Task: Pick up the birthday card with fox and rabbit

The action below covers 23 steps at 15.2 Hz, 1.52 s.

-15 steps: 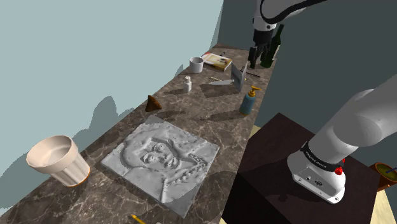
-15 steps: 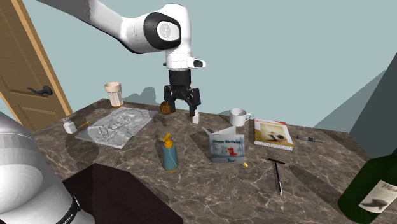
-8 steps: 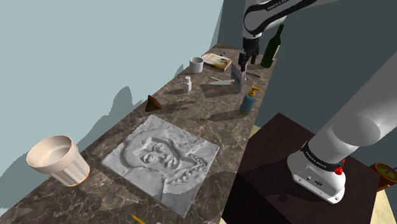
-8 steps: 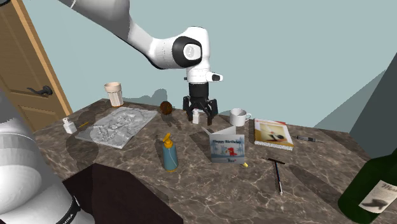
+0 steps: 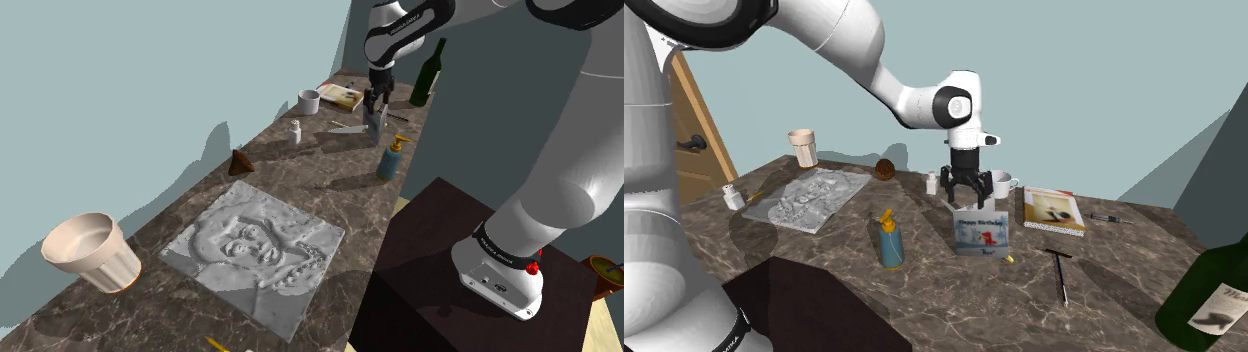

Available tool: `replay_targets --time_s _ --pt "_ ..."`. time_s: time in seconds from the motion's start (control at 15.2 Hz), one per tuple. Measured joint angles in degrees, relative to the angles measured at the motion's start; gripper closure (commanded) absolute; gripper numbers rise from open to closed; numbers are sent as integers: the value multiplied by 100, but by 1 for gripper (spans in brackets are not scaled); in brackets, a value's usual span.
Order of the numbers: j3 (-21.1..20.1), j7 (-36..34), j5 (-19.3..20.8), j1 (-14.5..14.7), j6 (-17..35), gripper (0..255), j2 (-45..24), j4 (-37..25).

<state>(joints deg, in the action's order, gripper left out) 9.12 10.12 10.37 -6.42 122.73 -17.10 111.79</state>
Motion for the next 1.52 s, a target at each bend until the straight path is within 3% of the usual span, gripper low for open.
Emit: replay_targets --time_s 0.53,0.59,0.92,1.52 --pt "24 -53 13 -62 354 0 -167 -56" --pt "24 -33 9 -76 366 255 -187 -99" --pt "3 51 -32 -102 351 255 -451 -170" --pt "5 -17 3 -57 336 255 -338 -21"
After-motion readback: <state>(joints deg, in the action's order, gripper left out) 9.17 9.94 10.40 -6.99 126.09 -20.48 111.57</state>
